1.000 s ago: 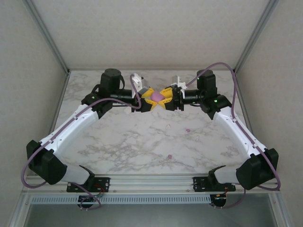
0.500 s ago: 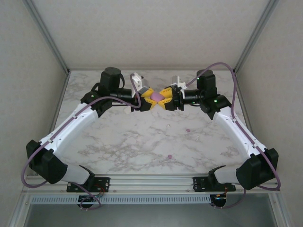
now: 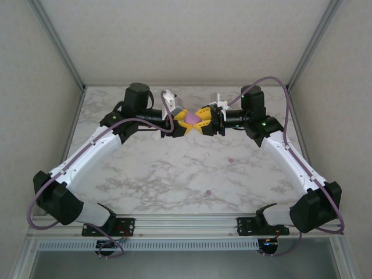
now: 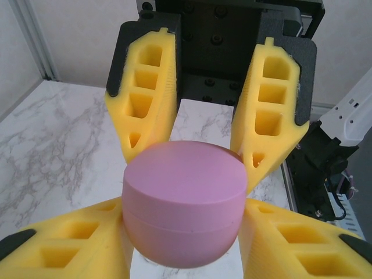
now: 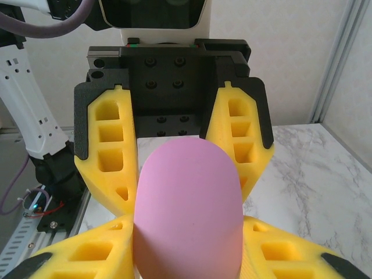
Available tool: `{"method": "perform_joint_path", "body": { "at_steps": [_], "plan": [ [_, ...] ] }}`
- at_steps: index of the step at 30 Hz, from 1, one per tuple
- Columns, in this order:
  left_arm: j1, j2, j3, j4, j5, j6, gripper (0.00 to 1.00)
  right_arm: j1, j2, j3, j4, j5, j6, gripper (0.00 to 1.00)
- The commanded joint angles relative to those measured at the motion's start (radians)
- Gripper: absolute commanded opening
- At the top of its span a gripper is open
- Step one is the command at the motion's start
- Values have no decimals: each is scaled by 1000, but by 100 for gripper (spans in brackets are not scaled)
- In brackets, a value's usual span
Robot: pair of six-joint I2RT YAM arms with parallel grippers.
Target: Insert the wireless bluetooth earbuds into the charging case
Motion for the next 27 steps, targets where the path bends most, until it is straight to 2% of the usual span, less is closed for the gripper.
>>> {"method": "perform_joint_path", "body": {
  "at_steps": [1,9,16,20,27],
  "plan": [
    [-6,8,37,18,61,-24,47,9,10,29,11,16,-6,38],
    [-7,12,42,11,61,-26,39,12,15,40,-24,25,-37,39],
    [-7,6,37,12,42,-23,30,11,10,47,-67,60,-41,45],
    [-7,-12,8,41,34,-23,26,-7,8,42,-41,92,42,53],
    [-9,-41,-39,69,18,-11,25,-37,24,54,-11,48,183,60]
  ]
}}
